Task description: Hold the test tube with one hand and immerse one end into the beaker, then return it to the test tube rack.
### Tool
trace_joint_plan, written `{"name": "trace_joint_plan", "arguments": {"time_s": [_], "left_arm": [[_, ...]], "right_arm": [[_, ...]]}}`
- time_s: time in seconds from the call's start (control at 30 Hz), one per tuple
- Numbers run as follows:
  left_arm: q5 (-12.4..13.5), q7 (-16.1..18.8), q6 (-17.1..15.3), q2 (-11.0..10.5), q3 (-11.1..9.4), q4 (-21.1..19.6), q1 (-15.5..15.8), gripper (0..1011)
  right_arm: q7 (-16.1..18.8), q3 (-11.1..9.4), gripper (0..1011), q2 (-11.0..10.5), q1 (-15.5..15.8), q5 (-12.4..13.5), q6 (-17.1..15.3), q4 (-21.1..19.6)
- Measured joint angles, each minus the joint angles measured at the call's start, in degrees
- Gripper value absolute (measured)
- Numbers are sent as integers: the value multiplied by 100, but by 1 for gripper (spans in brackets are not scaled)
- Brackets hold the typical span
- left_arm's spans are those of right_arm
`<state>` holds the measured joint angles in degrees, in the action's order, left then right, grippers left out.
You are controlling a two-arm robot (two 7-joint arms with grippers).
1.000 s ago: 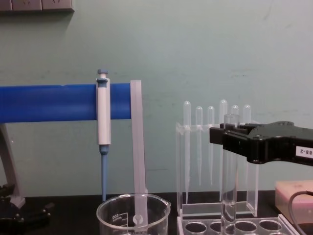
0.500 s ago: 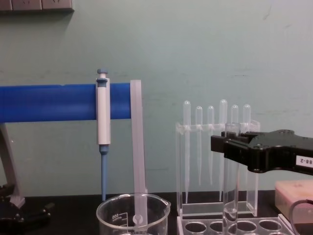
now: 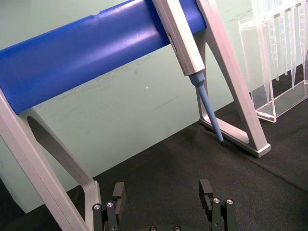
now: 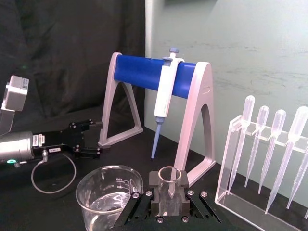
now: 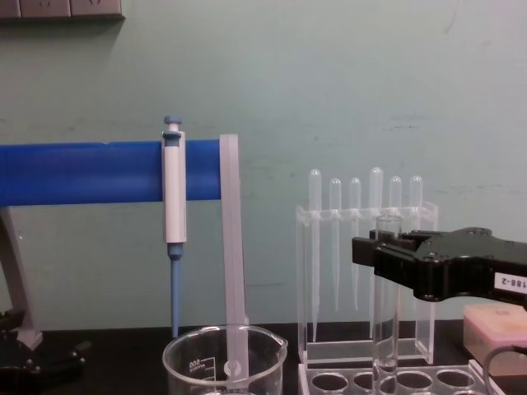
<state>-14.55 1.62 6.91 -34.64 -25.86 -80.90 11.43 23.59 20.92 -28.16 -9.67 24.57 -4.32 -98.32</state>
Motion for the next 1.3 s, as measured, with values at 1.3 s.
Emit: {"name": "trace_joint_plan", "arguments": {"time_s": [1.3], "left_arm": [[0, 0, 0, 0, 0, 0, 0, 1000]], "right_arm": [[66, 33, 225, 106, 53, -125, 118, 247]]}}
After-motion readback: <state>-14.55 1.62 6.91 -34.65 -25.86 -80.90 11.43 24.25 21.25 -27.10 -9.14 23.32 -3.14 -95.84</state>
